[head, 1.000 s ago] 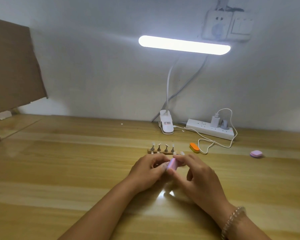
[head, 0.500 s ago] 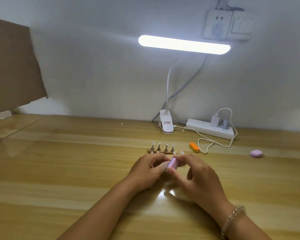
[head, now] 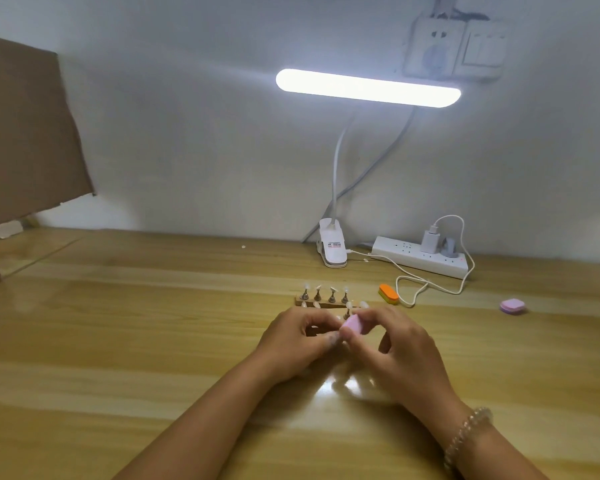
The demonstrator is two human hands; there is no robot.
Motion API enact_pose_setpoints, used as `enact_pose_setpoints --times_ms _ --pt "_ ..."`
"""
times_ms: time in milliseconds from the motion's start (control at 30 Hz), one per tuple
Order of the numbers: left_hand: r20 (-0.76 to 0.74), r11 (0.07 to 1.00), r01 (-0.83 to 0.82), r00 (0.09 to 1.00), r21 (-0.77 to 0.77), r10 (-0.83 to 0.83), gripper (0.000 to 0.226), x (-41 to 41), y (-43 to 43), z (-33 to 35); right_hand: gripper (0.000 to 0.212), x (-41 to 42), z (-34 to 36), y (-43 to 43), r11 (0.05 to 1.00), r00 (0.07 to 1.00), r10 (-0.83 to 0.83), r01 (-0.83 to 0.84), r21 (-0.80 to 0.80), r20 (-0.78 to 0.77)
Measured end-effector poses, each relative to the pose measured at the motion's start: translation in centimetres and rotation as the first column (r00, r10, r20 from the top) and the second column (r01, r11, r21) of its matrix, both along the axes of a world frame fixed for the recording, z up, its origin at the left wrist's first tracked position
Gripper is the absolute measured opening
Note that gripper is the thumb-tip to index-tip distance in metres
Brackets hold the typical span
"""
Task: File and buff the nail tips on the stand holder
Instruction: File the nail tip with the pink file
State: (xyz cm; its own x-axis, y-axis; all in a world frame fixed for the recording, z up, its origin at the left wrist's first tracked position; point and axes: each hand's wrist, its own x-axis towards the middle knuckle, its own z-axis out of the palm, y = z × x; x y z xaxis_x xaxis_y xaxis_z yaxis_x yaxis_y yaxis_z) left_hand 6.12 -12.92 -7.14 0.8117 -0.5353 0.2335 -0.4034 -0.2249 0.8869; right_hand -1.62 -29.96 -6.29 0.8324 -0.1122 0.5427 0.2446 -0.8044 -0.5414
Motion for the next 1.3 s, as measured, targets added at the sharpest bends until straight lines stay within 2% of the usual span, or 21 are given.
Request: enact_pose_setpoints --times_ms 67,167,300,433,567,700,800,933,1033,1133,1300 --pt "0.012 1.000 0.004 1.000 0.012 -0.004 0.020 -0.01 -0.05 0.06 0.036 -0.10 0.02 0.32 0.999 0.999 0.042 -0.042 0.008 -0.011" --pt "0.008 1.000 -0.018 1.000 0.020 0.018 0.019 -0.06 -0.18 0.01 0.034 0.29 0.16 -0.20 0.998 0.999 -0.047 0.047 0.034 -0.008" --pt "0.003 1.000 -0.005 1.000 0.018 0.004 0.015 -0.14 -0.03 0.09 0.033 -0.09 -0.03 0.30 0.998 1.000 0.000 -0.001 -0.060 -0.020" --pt "-0.020 1.000 -0.023 1.000 0.017 0.023 0.019 -0.27 -0.09 0.15 0.034 0.28 0.14 -0.28 0.997 0.997 -0.076 0.076 0.002 -0.018" --pt "-0.013 1.000 -0.002 1.000 0.013 0.002 0.008 -0.29 -0.02 0.34 0.029 -0.05 0.06 0.38 0.999 1.000 0.009 -0.010 -0.037 -0.021" --pt "-0.031 0.999 -0.028 0.999 0.015 0.029 0.012 -0.33 -0.04 0.23 0.029 0.18 0.22 -0.17 0.997 0.996 -0.079 0.079 -0.015 -0.029" --pt "-0.022 1.000 -0.011 1.000 0.009 0.011 0.010 -0.35 -0.05 0.35 0.026 -0.12 0.18 0.22 1.000 0.999 -0.012 0.011 -0.019 -0.035" --pt "-0.022 0.999 -0.029 0.999 0.022 0.029 0.013 -0.15 -0.04 0.10 0.028 0.07 0.23 -0.04 0.997 0.997 -0.075 0.075 -0.024 -0.031" --pt "0.033 0.999 0.010 0.999 0.047 -0.011 0.010 -0.06 0.10 0.10 0.031 -0.09 0.26 0.15 0.999 0.998 0.039 -0.039 0.014 -0.049" --pt "0.016 1.000 0.018 1.000 0.021 -0.019 0.016 0.05 -0.02 0.04 0.035 0.26 0.34 -0.27 0.994 1.000 0.017 -0.015 0.104 -0.016" --pt "0.024 1.000 0.013 1.000 0.025 -0.014 0.018 0.33 0.05 -0.20 0.031 -0.18 0.12 0.47 0.998 0.998 0.066 -0.066 0.003 -0.003"
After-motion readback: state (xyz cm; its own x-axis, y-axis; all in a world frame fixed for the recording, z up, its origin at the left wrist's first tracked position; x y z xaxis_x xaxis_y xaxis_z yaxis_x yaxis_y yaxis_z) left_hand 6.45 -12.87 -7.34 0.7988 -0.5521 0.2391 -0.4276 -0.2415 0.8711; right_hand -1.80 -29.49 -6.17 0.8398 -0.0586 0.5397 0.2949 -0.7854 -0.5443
